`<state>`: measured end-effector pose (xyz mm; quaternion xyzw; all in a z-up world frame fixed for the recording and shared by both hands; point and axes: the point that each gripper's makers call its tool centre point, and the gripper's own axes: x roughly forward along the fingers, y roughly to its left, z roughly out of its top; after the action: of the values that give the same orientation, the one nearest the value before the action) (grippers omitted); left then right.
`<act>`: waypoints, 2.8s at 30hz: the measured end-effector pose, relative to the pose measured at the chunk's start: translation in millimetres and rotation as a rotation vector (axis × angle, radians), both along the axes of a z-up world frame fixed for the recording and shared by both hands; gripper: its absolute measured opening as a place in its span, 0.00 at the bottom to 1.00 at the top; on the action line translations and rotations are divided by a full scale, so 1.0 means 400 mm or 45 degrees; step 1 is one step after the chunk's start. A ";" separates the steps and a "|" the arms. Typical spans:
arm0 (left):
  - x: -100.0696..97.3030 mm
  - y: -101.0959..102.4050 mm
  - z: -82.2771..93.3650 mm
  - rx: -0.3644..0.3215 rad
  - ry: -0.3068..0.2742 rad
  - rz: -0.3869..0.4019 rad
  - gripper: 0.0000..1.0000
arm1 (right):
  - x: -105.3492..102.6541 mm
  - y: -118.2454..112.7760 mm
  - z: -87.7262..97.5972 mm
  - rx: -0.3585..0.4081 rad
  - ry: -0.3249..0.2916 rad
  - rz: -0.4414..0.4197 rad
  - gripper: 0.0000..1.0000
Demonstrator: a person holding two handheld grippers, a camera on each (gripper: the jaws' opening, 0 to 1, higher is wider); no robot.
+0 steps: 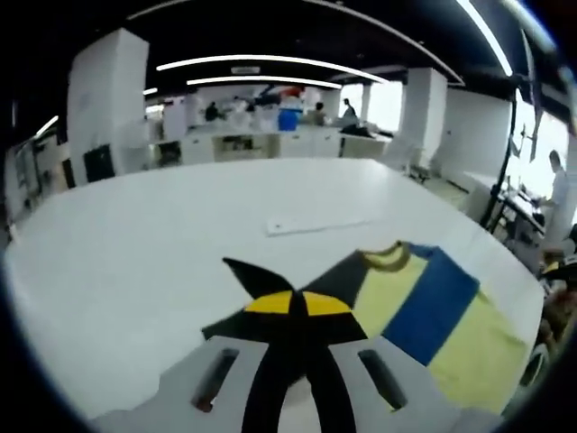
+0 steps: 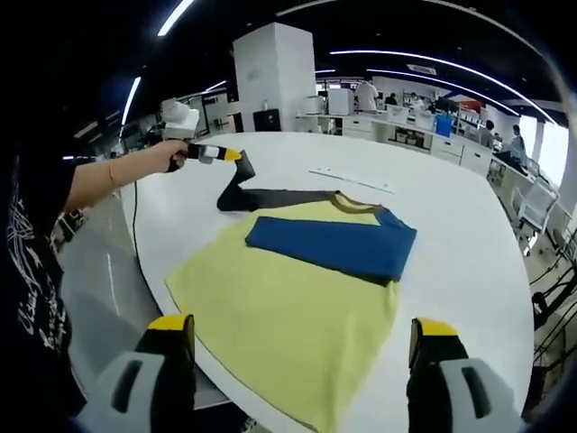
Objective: Fold the garment on the visible template until the final outline fits inside the template.
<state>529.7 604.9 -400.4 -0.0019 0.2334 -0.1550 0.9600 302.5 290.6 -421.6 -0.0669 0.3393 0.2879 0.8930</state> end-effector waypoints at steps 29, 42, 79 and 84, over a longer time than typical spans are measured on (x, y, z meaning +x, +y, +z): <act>0.019 -0.423 0.041 -0.050 -0.048 -0.364 0.00 | -0.013 -0.018 -0.020 0.005 0.030 -0.034 0.99; -0.001 -0.530 0.026 -0.076 -0.031 -0.452 0.00 | -0.024 -0.040 -0.032 -0.015 0.057 -0.068 0.99; -0.142 -0.806 -0.085 -0.158 0.065 -0.734 0.00 | -0.043 -0.080 -0.069 -0.021 0.115 -0.119 0.99; -0.152 -0.831 -0.119 -0.124 0.076 -0.769 0.00 | -0.042 -0.084 -0.073 -0.020 0.117 -0.124 0.99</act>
<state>468.8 272.6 -447.8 0.0171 0.2440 -0.4443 0.8619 285.6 257.1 -450.8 -0.0439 0.3852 0.2442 0.8889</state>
